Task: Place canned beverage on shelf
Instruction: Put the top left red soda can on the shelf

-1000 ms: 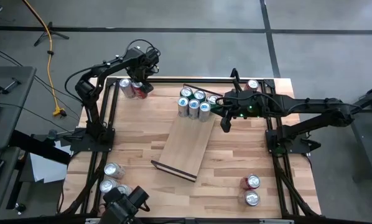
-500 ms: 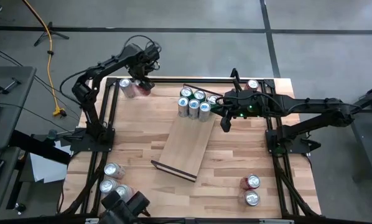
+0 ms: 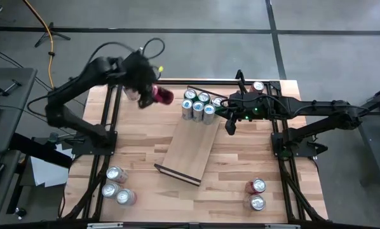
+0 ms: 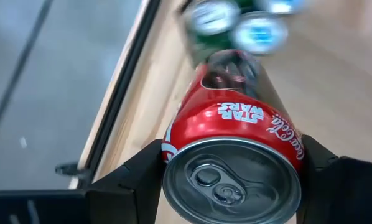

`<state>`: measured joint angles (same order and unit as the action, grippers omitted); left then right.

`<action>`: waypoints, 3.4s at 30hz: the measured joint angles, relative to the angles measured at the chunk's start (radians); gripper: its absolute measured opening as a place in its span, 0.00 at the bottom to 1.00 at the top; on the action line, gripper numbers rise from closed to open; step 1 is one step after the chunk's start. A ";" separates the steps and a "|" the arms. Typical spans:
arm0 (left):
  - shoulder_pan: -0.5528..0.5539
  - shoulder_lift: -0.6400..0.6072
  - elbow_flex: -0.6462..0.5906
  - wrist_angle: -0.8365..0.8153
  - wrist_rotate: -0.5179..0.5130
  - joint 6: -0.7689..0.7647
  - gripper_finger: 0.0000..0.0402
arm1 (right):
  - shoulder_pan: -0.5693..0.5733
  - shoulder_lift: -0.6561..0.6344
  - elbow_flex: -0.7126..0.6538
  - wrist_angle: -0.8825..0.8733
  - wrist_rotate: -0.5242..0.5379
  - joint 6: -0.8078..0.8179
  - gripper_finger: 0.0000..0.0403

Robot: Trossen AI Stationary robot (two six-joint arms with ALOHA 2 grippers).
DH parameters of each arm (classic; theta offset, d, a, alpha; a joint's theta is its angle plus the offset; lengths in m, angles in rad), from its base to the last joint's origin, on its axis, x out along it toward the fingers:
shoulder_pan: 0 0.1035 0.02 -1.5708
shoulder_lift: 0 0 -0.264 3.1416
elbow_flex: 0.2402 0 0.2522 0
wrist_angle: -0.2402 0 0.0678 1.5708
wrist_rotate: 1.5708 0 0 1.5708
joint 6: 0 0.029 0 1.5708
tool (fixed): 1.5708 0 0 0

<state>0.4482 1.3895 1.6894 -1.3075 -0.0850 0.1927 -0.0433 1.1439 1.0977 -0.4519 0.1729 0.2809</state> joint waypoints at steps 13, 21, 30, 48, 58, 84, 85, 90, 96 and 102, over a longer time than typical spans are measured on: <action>-0.525 -0.019 0.000 -0.005 -0.212 0.168 0.46 | 0.000 0.000 0.000 0.001 0.000 -0.020 0.00; -0.616 0.156 0.000 -0.008 -0.405 0.433 0.46 | -0.001 0.000 0.000 0.001 0.000 -0.020 0.00; -0.622 0.142 -0.015 -0.030 -0.329 0.438 0.47 | -0.001 0.000 0.000 0.000 0.000 -0.020 0.00; -0.413 0.416 0.055 -0.104 -0.045 -0.427 0.47 | -0.001 0.001 0.000 -0.016 0.000 -0.020 0.00; -0.307 0.488 0.120 -0.057 -0.057 -0.610 0.48 | -0.001 0.001 0.000 -0.023 0.055 -0.020 0.00; -0.260 0.549 0.120 -0.060 -0.024 -0.573 0.59 | -0.001 0.001 0.000 -0.030 0.057 -0.020 0.00; -0.260 0.549 0.120 -0.060 -0.024 -0.562 0.59 | -0.001 0.001 0.000 -0.030 0.058 -0.020 0.00; -0.260 0.549 0.120 -0.023 -0.029 -0.504 0.60 | -0.001 0.001 0.000 -0.030 0.063 -0.018 0.00; -0.258 0.549 0.120 -0.003 -0.033 -0.505 0.60 | -0.001 0.002 0.000 -0.030 0.063 -0.011 0.00; -0.258 0.547 0.120 0.038 -0.033 -0.524 0.65 | -0.001 0.002 0.000 -0.030 0.063 -0.009 0.00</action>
<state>0.1898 1.9362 1.8095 -1.2695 -0.1177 -0.3317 -0.0444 1.1454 1.0977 -0.4820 0.2363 0.2714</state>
